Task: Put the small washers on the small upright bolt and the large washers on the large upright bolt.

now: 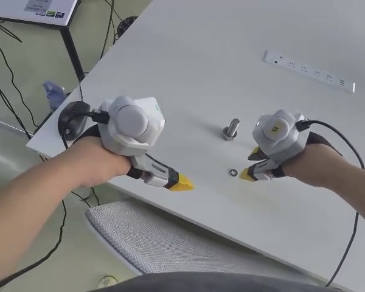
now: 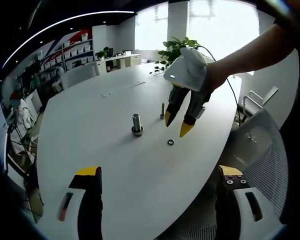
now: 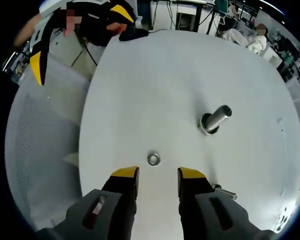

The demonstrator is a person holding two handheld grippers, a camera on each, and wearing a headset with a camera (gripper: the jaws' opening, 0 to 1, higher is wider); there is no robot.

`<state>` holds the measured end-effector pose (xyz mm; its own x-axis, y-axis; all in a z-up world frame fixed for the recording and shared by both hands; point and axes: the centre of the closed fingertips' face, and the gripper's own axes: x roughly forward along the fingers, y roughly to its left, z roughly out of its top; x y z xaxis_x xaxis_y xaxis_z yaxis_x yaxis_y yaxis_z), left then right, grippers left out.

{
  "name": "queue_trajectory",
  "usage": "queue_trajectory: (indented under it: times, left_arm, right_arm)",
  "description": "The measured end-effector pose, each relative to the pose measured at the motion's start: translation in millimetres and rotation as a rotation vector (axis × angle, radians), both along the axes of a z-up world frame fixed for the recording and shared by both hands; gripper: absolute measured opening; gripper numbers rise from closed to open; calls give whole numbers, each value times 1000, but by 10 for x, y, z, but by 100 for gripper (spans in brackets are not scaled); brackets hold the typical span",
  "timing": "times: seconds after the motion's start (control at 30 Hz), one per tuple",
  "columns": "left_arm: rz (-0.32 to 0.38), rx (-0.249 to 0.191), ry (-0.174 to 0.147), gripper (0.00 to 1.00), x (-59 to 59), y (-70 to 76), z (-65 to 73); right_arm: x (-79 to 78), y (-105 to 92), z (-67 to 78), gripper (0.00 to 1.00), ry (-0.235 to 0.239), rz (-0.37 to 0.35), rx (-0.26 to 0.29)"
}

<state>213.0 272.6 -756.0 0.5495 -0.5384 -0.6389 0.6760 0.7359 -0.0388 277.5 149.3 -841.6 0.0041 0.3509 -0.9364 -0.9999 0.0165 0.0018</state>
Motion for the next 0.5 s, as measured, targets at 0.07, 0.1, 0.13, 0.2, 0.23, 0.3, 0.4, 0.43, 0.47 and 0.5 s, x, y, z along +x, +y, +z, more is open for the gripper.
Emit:
queue_trajectory:
  times: [0.07,0.1,0.13,0.2,0.23,0.3,0.4,0.43,0.47,0.5]
  left_arm:
    - [1,0,2,95,-3,9,-5]
    - [2,-2,3,95,-5,10,-6]
    - [3,-3,5,95,-9,11,-11]
    - [1,-1,8,94,-21,9,-25]
    - [0,-1,9,94,-26,6,-28]
    - [-1,-5,11,94,-34,-3,-36]
    - [-1,-5,17,93,-51,-2,-53]
    - [-2,-3,17,93,-55,1,-58]
    - [-2,-3,18,93,-57,3,-60]
    - [-2,-3,18,93,-59,5,-61]
  right_arm:
    - [-19,12,-35,32,1,3,-8]
    - [-31,21,-54,32,1,6,-11]
    - [-45,31,-68,32,2,9,-11]
    - [-65,52,-107,32,-3,17,-17]
    - [-68,62,-119,32,-8,21,-19]
    - [-72,83,-147,32,-9,23,-22]
    - [-44,110,-222,31,-10,7,-26]
    - [-31,112,-241,31,-9,4,-30]
    - [-28,120,-257,31,-10,5,-33]
    - [-20,125,-265,30,-13,6,-35]
